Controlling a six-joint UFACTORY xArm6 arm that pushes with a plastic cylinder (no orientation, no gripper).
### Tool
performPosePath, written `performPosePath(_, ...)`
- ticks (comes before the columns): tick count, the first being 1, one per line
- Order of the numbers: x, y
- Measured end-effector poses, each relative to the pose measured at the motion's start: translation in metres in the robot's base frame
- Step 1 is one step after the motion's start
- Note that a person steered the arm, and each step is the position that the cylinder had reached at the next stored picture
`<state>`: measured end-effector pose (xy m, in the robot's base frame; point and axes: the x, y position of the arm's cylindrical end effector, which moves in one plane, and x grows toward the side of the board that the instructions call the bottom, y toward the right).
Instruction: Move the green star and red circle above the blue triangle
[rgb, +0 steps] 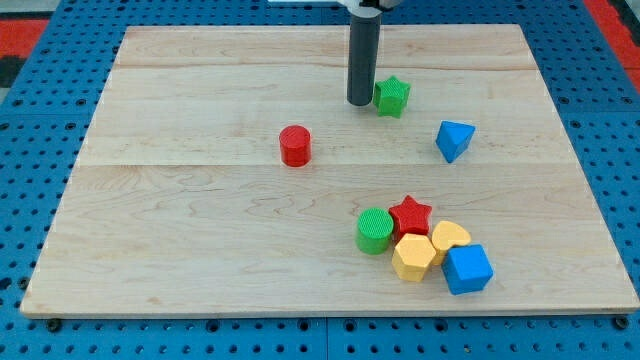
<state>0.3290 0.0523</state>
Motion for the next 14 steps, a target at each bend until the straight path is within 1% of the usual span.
performPosePath(1,0.001,0.042)
performPosePath(2,0.023,0.069)
performPosePath(3,0.066,0.012)
performPosePath(4,0.14,-0.003)
performPosePath(5,0.131,-0.093)
performPosePath(6,0.083,-0.094)
performPosePath(7,0.023,-0.087)
performPosePath(8,0.001,-0.054)
performPosePath(9,-0.013,-0.09)
performPosePath(11,-0.023,-0.053)
performPosePath(12,-0.043,-0.054)
performPosePath(13,-0.037,0.007)
performPosePath(14,-0.027,0.008)
